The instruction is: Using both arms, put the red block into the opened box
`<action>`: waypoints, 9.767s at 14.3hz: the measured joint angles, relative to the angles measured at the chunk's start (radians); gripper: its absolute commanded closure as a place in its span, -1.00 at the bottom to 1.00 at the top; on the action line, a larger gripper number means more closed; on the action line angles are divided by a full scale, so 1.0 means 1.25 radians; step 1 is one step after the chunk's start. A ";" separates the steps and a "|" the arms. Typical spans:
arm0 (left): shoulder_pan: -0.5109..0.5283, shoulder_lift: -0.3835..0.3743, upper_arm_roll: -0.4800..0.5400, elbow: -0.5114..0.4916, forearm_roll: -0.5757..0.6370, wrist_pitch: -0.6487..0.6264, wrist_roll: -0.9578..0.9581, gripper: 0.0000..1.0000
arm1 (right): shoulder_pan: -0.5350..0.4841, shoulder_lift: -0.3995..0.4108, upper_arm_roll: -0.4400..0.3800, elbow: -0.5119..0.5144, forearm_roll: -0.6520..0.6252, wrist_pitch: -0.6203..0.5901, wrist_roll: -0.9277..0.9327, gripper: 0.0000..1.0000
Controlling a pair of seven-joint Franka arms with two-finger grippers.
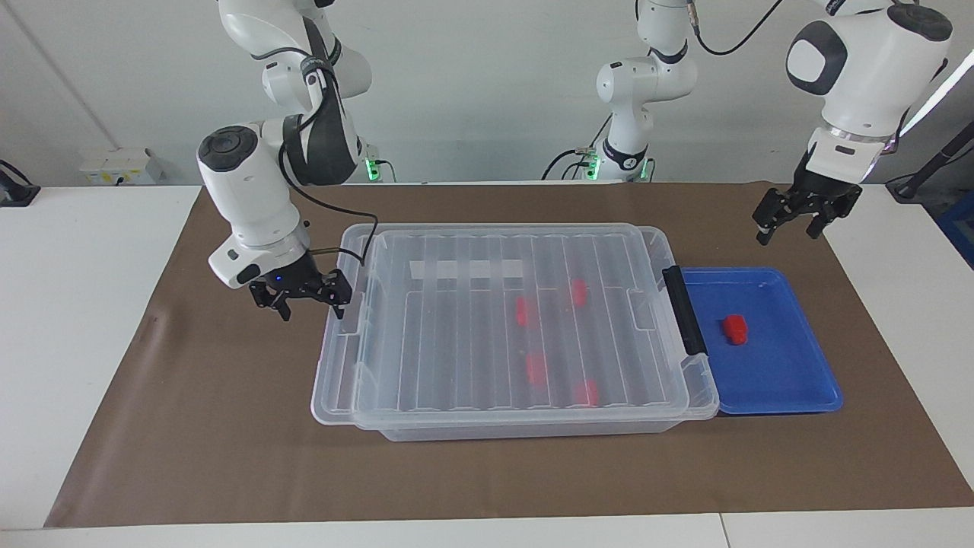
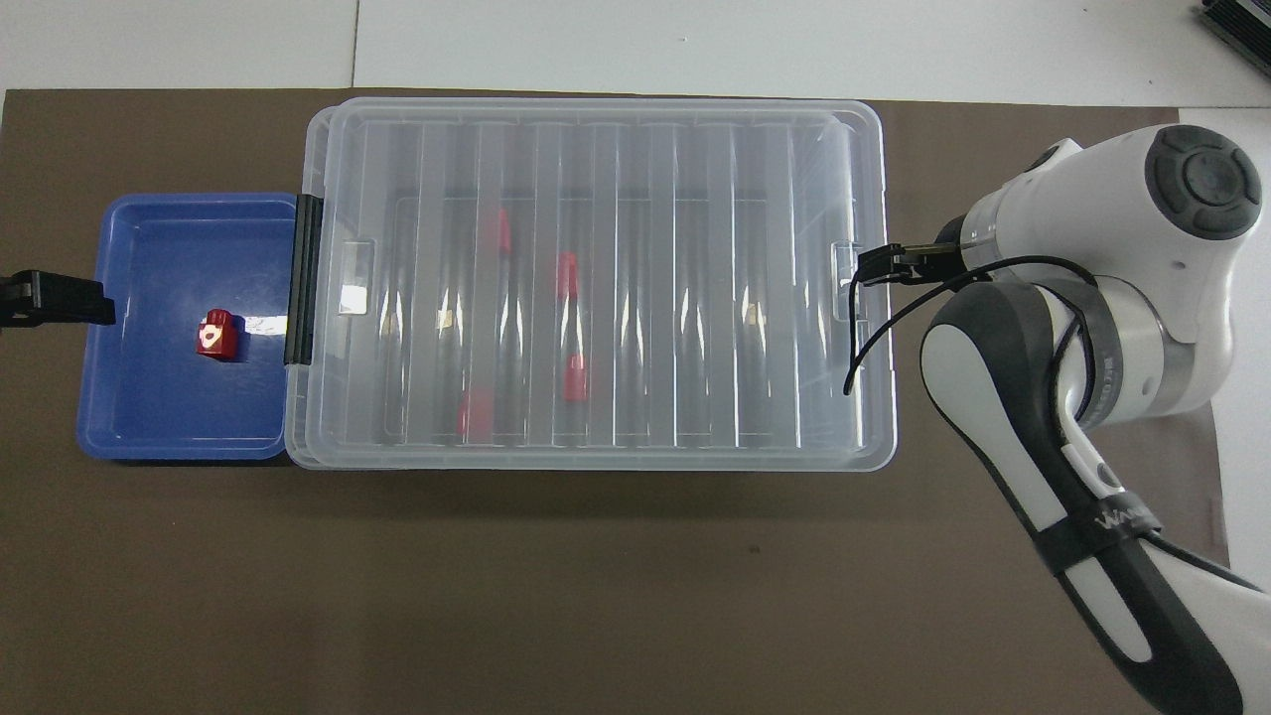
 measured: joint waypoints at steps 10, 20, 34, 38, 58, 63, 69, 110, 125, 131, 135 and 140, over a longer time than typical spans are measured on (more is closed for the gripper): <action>0.006 0.102 0.001 -0.130 0.000 0.264 0.000 -1.00 | -0.073 -0.002 -0.003 0.004 -0.044 -0.030 -0.001 -1.00; 0.042 0.219 0.004 -0.202 0.000 0.455 0.038 -1.00 | -0.105 -0.008 -0.004 0.009 -0.095 -0.066 -0.002 -1.00; 0.042 0.276 -0.002 -0.216 0.000 0.496 0.091 1.00 | -0.146 -0.011 -0.005 0.012 -0.127 -0.088 -0.002 -1.00; 0.042 0.275 -0.003 -0.216 0.000 0.500 0.092 1.00 | -0.154 -0.019 -0.005 0.014 -0.128 -0.103 -0.002 -1.00; -0.087 0.243 -0.112 0.218 -0.049 0.033 -0.452 1.00 | -0.160 -0.047 -0.002 0.033 -0.159 -0.132 -0.002 -1.00; -0.143 0.243 -0.112 0.113 -0.049 0.193 -0.478 1.00 | -0.158 -0.124 0.004 0.087 -0.083 -0.224 -0.002 -1.00; -0.200 0.272 -0.112 0.030 0.049 0.271 -0.504 1.00 | -0.155 -0.188 0.007 0.148 -0.053 -0.418 -0.002 -1.00; -0.132 0.077 -0.081 0.094 0.152 -0.103 -0.518 -1.00 | -0.239 -0.045 0.004 0.090 -0.033 -0.173 -0.299 1.00; -0.005 0.029 -0.079 0.126 0.042 -0.128 -0.163 -1.00 | -0.127 0.033 0.010 0.076 0.027 -0.073 -0.259 1.00; -0.005 0.134 -0.084 0.287 0.039 -0.248 -0.129 -1.00 | -0.066 0.033 0.010 0.067 0.027 -0.073 -0.205 1.00; -0.006 0.138 -0.087 0.293 0.039 -0.256 -0.129 -1.00 | -0.036 0.033 0.010 0.064 0.045 -0.073 -0.193 1.00; -0.012 0.136 -0.090 0.285 0.038 -0.266 -0.129 -1.00 | -0.018 0.033 0.011 0.062 0.090 -0.073 -0.189 1.00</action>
